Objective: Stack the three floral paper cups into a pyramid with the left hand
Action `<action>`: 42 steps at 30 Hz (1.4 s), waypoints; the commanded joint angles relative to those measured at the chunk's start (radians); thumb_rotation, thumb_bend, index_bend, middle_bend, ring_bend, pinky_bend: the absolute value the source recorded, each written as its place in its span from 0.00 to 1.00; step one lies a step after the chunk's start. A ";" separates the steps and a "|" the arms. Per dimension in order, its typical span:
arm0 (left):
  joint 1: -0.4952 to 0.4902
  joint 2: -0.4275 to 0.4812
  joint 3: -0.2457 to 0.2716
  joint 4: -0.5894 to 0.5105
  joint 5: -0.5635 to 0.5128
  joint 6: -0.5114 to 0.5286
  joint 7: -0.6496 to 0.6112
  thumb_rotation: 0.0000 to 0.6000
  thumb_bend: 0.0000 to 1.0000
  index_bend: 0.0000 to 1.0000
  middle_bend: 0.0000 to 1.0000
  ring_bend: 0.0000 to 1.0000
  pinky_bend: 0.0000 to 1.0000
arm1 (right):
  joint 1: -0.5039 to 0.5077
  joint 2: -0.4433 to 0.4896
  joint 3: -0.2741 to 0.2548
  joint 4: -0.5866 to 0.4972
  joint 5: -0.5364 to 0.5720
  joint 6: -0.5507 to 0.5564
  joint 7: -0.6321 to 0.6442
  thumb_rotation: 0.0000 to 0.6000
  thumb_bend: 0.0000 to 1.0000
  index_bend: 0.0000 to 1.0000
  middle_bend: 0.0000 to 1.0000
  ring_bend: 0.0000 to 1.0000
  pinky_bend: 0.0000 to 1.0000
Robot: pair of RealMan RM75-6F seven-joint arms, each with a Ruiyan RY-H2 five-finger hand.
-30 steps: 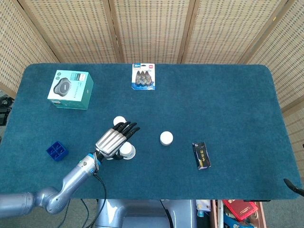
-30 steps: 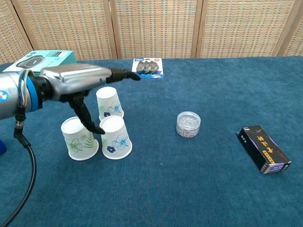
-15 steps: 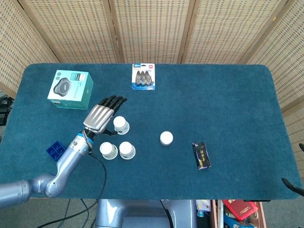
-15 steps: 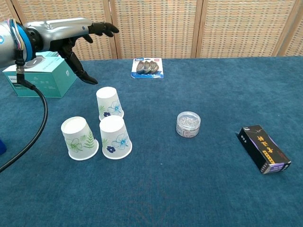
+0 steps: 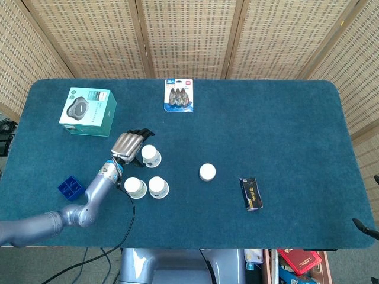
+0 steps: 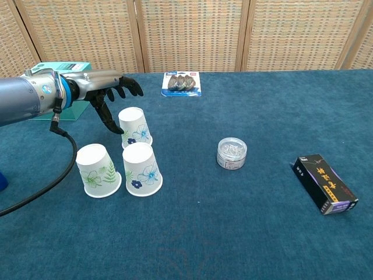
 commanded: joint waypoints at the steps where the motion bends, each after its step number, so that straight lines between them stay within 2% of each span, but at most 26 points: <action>1: -0.006 -0.011 0.008 0.017 0.014 -0.003 -0.013 1.00 0.13 0.24 0.22 0.24 0.25 | 0.000 0.001 0.000 0.001 0.000 0.000 0.004 1.00 0.00 0.00 0.00 0.00 0.00; 8: -0.009 -0.033 0.011 0.038 0.031 0.015 -0.027 1.00 0.12 0.38 0.39 0.39 0.35 | 0.000 0.004 0.002 0.002 0.004 -0.002 0.014 1.00 0.00 0.00 0.00 0.00 0.00; 17: -0.010 -0.057 0.016 0.065 0.046 0.046 -0.025 1.00 0.12 0.47 0.47 0.46 0.39 | -0.001 0.006 0.003 0.004 0.009 -0.005 0.022 1.00 0.00 0.00 0.00 0.00 0.00; 22: -0.007 -0.044 0.012 0.052 0.056 0.057 -0.032 1.00 0.13 0.48 0.48 0.46 0.41 | -0.001 0.007 0.003 0.004 0.010 -0.006 0.024 1.00 0.00 0.00 0.00 0.00 0.00; 28: 0.045 0.117 -0.019 -0.177 0.225 0.187 -0.116 1.00 0.12 0.48 0.48 0.46 0.41 | -0.002 0.008 0.001 0.003 0.003 -0.002 0.025 1.00 0.00 0.00 0.00 0.00 0.00; 31: 0.086 0.235 -0.009 -0.323 0.311 0.244 -0.125 1.00 0.12 0.48 0.48 0.46 0.41 | -0.004 0.009 -0.001 -0.002 -0.003 0.003 0.023 1.00 0.00 0.00 0.00 0.00 0.00; 35: 0.121 0.364 0.019 -0.474 0.345 0.240 -0.117 1.00 0.12 0.49 0.49 0.47 0.41 | -0.006 0.009 -0.005 -0.006 -0.012 0.010 0.019 1.00 0.00 0.00 0.00 0.00 0.00; 42: 0.155 0.500 0.068 -0.619 0.369 0.190 -0.137 1.00 0.13 0.49 0.49 0.47 0.41 | -0.008 0.010 -0.010 -0.015 -0.028 0.020 0.009 1.00 0.00 0.00 0.00 0.00 0.00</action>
